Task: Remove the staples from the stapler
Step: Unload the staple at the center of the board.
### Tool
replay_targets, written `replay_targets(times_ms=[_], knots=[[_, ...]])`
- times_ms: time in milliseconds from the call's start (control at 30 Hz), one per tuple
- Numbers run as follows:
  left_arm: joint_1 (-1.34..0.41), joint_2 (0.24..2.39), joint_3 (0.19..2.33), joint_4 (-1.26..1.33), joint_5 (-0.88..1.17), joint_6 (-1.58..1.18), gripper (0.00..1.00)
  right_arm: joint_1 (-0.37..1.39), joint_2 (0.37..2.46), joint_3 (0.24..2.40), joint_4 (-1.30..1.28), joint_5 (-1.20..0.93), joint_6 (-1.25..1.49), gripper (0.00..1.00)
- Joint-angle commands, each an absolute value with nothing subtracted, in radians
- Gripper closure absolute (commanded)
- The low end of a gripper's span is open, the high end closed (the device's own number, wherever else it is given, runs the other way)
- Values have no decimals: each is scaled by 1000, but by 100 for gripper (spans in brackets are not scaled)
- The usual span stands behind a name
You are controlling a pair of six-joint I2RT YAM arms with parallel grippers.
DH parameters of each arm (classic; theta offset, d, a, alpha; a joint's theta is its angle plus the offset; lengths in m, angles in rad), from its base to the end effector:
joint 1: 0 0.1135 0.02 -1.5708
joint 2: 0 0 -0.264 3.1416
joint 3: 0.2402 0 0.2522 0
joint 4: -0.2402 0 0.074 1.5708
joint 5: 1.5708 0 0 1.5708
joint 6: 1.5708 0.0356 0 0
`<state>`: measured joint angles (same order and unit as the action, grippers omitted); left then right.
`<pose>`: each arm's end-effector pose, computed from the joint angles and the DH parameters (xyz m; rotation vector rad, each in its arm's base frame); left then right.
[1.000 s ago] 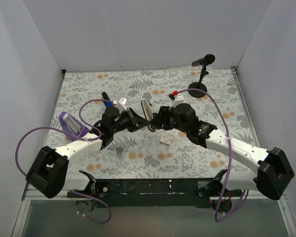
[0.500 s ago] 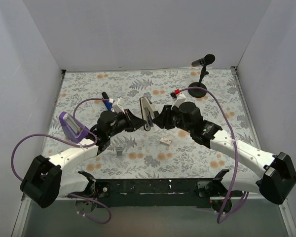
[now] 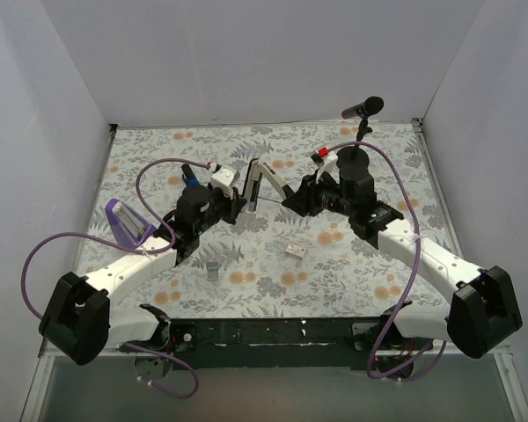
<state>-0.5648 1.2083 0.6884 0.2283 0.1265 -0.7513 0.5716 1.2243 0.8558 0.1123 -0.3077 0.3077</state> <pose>0.2286 -0.1502 0.2593 -0.0919 1.9886 -1.0044 0.2338 0.1632 0.3022 -0.4745 1.8499 0.8890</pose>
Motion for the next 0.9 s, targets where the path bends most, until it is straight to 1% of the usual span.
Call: replay_targets(times_ms=[0,233,267,333,400,467,600,733,800,867], knots=[[-558,1151,620,305,55,-444,100,454,1307,894,150,-145,133,97],[-558,1098,543,305,63,-286,100,310,1419,868,238,-365,100,97],[-558,1100,548,290,54,-269,100,307,1420,853,289,-383,94,97],[-558,1106,548,267,29,-216,100,298,1416,825,305,-371,75,98],[-558,1104,537,258,12,-175,100,290,1411,818,331,-405,71,98],[-558,1112,534,253,12,-126,100,279,1411,824,356,-467,69,99],[-560,1120,528,249,15,-91,100,270,1425,833,399,-511,74,99],[-571,1114,515,241,18,-29,100,252,1469,879,371,-522,-29,98],[-583,1115,520,223,20,-9,100,221,1517,908,383,-616,-70,99],[-600,1120,520,206,12,36,100,213,1535,925,405,-661,-106,99]])
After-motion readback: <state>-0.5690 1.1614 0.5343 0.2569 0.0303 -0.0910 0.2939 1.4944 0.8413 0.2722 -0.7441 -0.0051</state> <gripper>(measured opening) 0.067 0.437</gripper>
